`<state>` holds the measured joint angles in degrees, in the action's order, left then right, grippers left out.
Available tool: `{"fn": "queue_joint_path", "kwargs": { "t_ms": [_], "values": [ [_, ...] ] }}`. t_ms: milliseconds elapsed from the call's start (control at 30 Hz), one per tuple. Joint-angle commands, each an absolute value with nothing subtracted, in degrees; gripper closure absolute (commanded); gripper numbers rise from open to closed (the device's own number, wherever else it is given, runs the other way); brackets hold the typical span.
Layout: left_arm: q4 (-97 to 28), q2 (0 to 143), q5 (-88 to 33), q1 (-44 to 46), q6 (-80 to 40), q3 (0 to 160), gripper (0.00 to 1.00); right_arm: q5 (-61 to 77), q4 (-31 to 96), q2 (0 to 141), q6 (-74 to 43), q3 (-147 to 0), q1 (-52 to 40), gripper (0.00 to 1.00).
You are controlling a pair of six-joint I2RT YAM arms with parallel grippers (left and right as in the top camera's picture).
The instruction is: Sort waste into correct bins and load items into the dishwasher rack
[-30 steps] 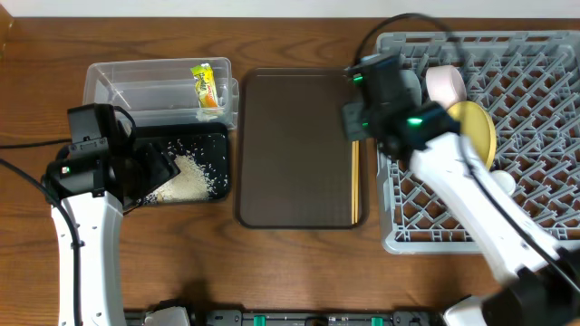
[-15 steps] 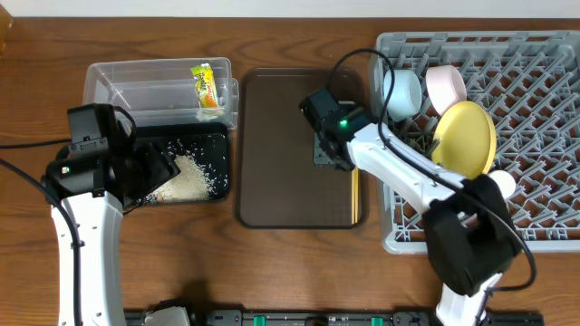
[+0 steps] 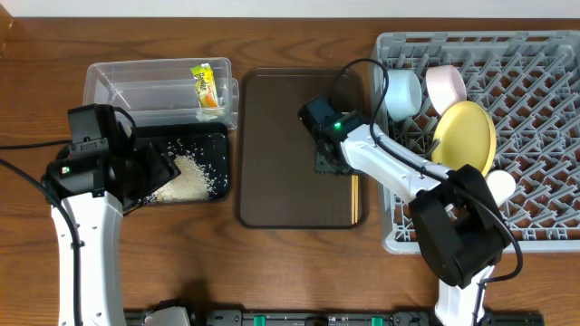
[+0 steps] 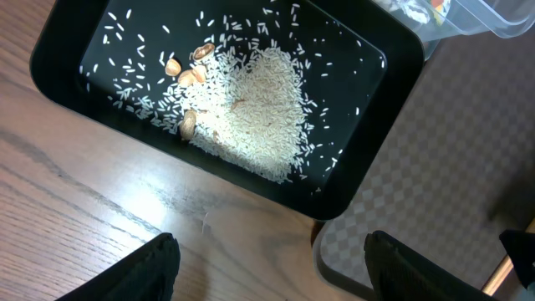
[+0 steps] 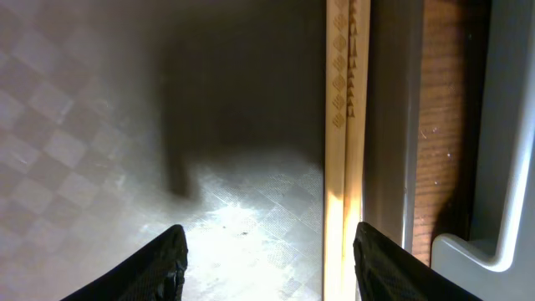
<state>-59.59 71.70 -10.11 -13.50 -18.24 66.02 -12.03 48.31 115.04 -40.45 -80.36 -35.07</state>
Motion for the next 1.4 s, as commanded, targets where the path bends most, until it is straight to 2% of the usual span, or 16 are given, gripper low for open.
{"fn": "queue_joint_path", "kwargs": {
  "t_ms": [0,1367],
  "values": [
    [-59.8,71.9,-9.8,-13.8,-18.8,66.3,0.26,-13.1,48.4,115.6,-41.8,-79.4,-35.9,0.38],
    [-59.8,71.9,-9.8,-13.8,-18.8,66.3,0.26,-9.0,44.6,115.6,-43.7,-73.2,-37.4,0.37]
  ]
}}
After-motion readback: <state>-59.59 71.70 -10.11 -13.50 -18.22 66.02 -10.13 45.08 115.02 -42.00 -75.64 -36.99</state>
